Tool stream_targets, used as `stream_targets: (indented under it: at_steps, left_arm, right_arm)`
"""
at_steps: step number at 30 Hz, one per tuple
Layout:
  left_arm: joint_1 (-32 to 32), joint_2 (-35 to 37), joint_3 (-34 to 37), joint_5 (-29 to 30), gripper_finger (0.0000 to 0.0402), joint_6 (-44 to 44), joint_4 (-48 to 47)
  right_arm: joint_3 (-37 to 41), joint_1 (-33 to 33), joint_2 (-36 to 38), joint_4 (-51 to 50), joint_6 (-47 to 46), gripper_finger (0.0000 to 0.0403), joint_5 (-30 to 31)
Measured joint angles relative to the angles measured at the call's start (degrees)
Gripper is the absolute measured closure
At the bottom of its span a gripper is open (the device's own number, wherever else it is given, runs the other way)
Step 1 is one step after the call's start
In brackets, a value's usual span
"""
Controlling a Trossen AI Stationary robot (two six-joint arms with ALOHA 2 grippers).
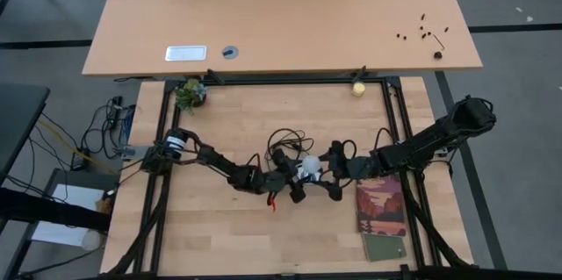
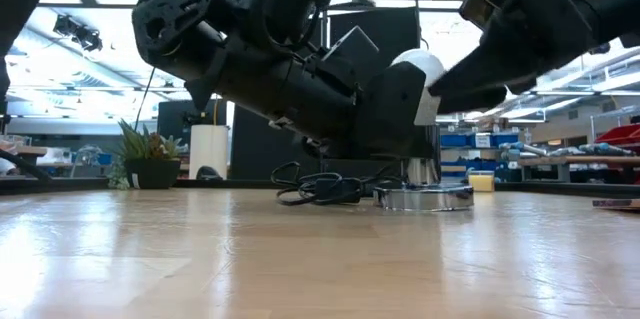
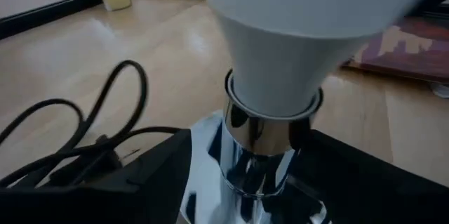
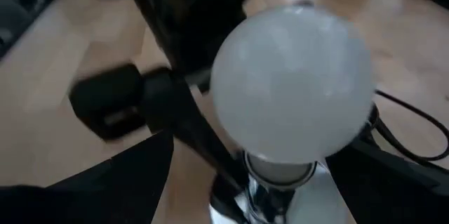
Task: Screw lightbulb
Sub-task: Insert the white lightbulb into the silver lamp
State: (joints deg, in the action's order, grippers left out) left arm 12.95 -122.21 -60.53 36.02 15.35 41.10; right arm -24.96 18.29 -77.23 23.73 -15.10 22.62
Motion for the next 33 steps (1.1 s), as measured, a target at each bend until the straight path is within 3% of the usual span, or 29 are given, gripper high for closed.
stream_targets:
  at_steps: [7, 12, 19, 26, 33]
  left_arm:
    - [-1.65, -0.29, 0.0, -3.77, 0.0134, -3.1, 1.58]
    - [-2.47, -4.19, -0.15, -6.29, 0.015, -4.69, 7.69]
    - [-2.34, -5.79, -0.2, -3.77, 0.0179, -4.74, 11.1]
    - [-2.62, -5.81, -0.2, -4.78, 0.0217, -4.66, 12.14]
    - [-2.34, -5.81, -0.2, -9.58, 0.0214, -5.84, 12.23]
  right_arm:
    - [-0.01, -0.24, -0.62, 0.67, -1.33, 0.0029, 1.69]
    - [-0.03, -1.88, -2.77, 0.81, -3.01, 0.0029, 1.35]
    - [0.01, -1.43, -3.34, 0.61, -4.21, 0.0029, 1.32]
    - [0.01, -2.47, -3.32, 0.9, 1.13, 0.0027, 1.35]
    - [0.01, -4.62, -3.32, 4.97, 5.88, 0.0017, -2.27]
